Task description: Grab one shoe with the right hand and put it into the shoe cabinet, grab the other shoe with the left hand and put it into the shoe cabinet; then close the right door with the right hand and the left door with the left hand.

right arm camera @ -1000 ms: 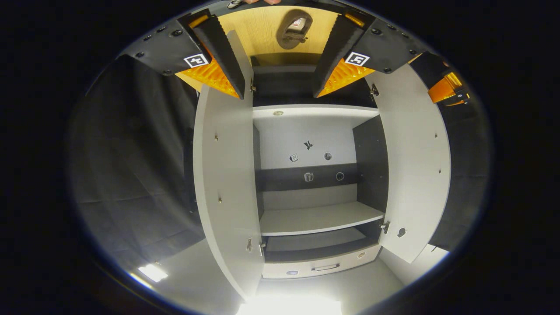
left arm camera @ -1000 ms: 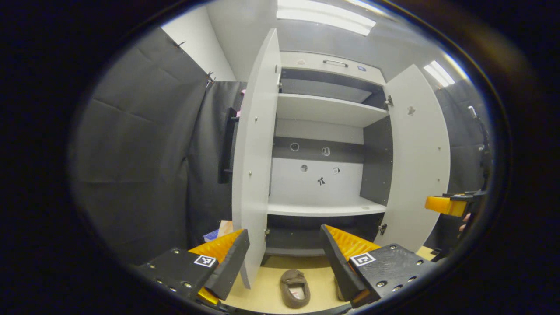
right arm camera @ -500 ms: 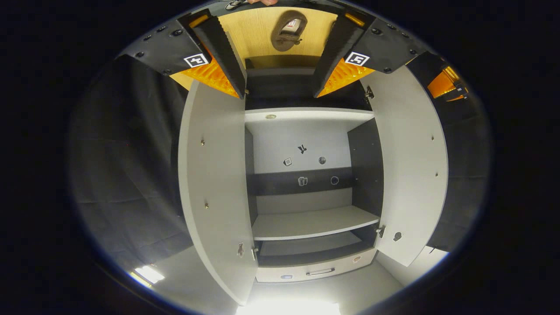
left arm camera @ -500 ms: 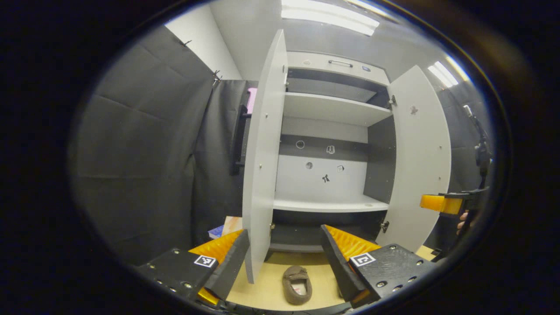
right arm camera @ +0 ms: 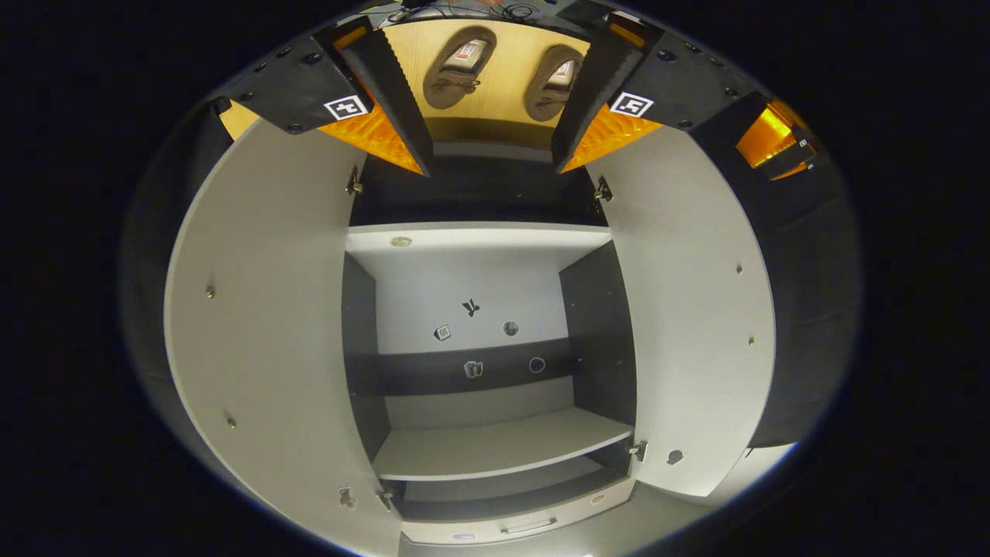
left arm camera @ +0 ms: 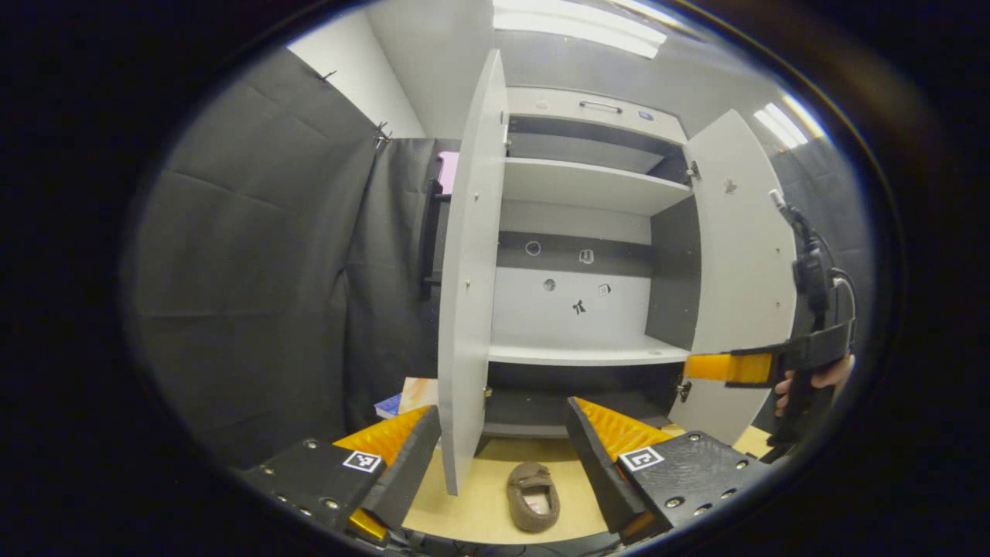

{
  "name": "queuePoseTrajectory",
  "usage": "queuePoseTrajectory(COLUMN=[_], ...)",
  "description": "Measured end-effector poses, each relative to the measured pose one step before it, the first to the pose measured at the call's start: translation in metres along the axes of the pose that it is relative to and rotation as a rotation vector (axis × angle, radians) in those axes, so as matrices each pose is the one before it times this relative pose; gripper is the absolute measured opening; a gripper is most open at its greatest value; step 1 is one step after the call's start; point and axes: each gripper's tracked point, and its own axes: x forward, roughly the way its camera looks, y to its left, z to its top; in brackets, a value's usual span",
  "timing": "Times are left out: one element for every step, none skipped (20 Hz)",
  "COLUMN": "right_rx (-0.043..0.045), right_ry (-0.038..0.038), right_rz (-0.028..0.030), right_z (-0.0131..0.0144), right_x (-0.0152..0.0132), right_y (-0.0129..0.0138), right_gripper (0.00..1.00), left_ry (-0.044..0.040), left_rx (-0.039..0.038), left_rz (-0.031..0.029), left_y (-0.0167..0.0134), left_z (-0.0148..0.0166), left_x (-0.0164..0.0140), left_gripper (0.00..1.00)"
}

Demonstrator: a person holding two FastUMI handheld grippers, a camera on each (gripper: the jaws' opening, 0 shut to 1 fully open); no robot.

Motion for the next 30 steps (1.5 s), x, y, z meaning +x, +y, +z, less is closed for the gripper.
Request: queuePoseTrajectory(right_rx=[-0.00874,-0.00523,0.00161,0.00741,0.01159,0.01683,0.02288,0.02374,0.02040,0.01119,0.00246,-0.00210,-0.00607,-0.00571,-0.00601,-0.00883,-0.00851,-0.00564,0.00370,-0.00063,-0.00870,-0.01158,-0.00873,-0.00405,-0.00565,-0.00730,-0.00274,0.00239,-0.00439,-0.00903], right_ry=[0.02874,0.03704,0.03962,0.03600,0.03518,0.04503,0.04498,0.03690,0.03234,0.02830,0.02702,0.02223,0.01607,0.01988,0.02282,0.01860,0.01654,0.01839,0.01759,0.01566,0.01463,0.01686,0.01517,0.01124,0.00303,0.00587,0.00719,0.00925,0.00973,0.01006], right_rz=[0.02052,0.01227,0.01033,0.00971,-0.00288,-0.00521,0.00314,0.00718,0.00618,0.00329,-0.00446,-0.00732,-0.00192,-0.00457,-0.00254,-0.00527,-0.00841,-0.00666,-0.00358,0.00025,-0.00720,-0.01168,-0.01218,-0.01310,-0.01380,-0.02194,-0.01468,-0.00740,-0.01262,-0.01755], right_z=[-0.01304,-0.01479,-0.01619,-0.01402,-0.01671,-0.01725,-0.01862,-0.01360,-0.01137,-0.00905,-0.00967,-0.00806,-0.00525,-0.00667,-0.00587,-0.00627,-0.00388,-0.00388,-0.00616,-0.00370,-0.00290,-0.00494,-0.00314,-0.00357,-0.00003,0.00090,-0.00119,-0.00096,-0.00134,-0.00114], right_x=[0.00746,0.00837,0.00663,0.00693,0.00755,0.00763,0.00566,0.00636,0.00688,0.00708,0.00724,0.00575,0.00746,0.00804,0.00797,0.00857,0.00809,0.00773,0.00814,0.00823,0.00768,0.00898,0.00856,0.00768,0.00812,0.00784,0.00730,0.00625,0.00594,0.00742], right_y=[0.00503,0.00281,0.00148,0.00170,-0.00126,-0.00205,0.00108,0.00137,0.00020,-0.00172,-0.00200,-0.00265,-0.00182,-0.00213,-0.00156,-0.00141,-0.00205,-0.00207,-0.00059,-0.00051,-0.00255,-0.00302,-0.00381,-0.00362,-0.00455,-0.00602,-0.00399,-0.00068,-0.00178,-0.00270], right_gripper=[0.98,0.98,0.98,0.98,0.98,0.98,0.98,0.98,0.98,0.98,0.98,0.98,0.98,0.98,0.98,0.98,0.98,0.98,0.98,0.98,0.98,0.98,0.98,0.98,0.98,0.98,0.98,0.97,0.94,0.94], left_ry=[0.00330,0.00146,0.00272,0.00697,0.00922,0.00465,0.00432,0.00792,0.00686,0.00234,0.00061,0.00174,0.00339,0.00481,0.00618,0.00662,0.00480,0.00275,0.00184,0.00303,0.00577,0.00658,0.00379,0.00489,0.00764,0.00727,0.00679,0.00395,0.00298,0.00159], left_rx=[0.00803,0.01347,0.00991,0.00207,-0.00362,-0.00464,-0.00168,0.00378,0.00882,0.00867,0.00492,0.00114,-0.00242,-0.00343,-0.00176,0.00115,0.00226,0.00227,0.00108,-0.00070,-0.00224,-0.00535,-0.00741,-0.00780,-0.00503,-0.00051,0.00433,0.00790,0.00695,0.00498], left_rz=[0.00088,0.00674,0.00615,0.00266,-0.00037,-0.00095,0.00166,0.00340,0.00682,0.00818,0.00569,0.00273,-0.00027,-0.00229,-0.00249,-0.00264,-0.00324,-0.00356,-0.00315,-0.00228,-0.00265,-0.00229,-0.00071,0.00104,0.00276,0.00437,0.00556,0.00626,0.00193,-0.00288], left_y=[-0.00120,0.00143,0.00182,0.00174,0.00065,0.00029,0.00119,0.00157,0.00197,0.00226,0.00162,0.00037,-0.00012,-0.00063,-0.00142,-0.00160,-0.00114,-0.00157,-0.00115,-0.00103,-0.00112,-0.00123,-0.00044,0.00002,0.00002,0.00092,0.00082,0.00204,0.00249,0.00209], left_z=[-0.00334,-0.00037,-0.00258,-0.00192,-0.00327,-0.00228,-0.00341,-0.00261,-0.00348,-0.00139,0.00016,-0.00071,-0.00236,-0.00198,-0.00384,-0.00204,-0.00312,-0.00112,-0.00161,-0.00203,-0.00304,-0.00233,-0.00174,-0.00144,-0.00305,-0.00152,-0.00206,0.00001,-0.00365,-0.00172], left_x=[-0.00127,-0.00105,-0.00044,-0.00010,-0.00281,-0.00140,-0.00065,0.00003,-0.00024,0.00033,-0.00176,0.00019,-0.00061,0.00036,-0.00062,-0.00041,-0.00028,0.00006,-0.00034,0.00033,0.00044,0.00078,-0.00130,-0.00039,0.00013,0.00018,-0.00079,-0.00047,-0.00240,-0.00177], left_gripper=[0.94,0.94,0.94,0.94,0.94,0.94,0.94,0.94,0.94,0.94,0.94,0.94,0.94,0.94,0.94,0.94,0.94,0.94,0.94,0.94,0.95,0.95,0.95,0.95,1.00,0.95,0.95,0.95,0.95,0.97])
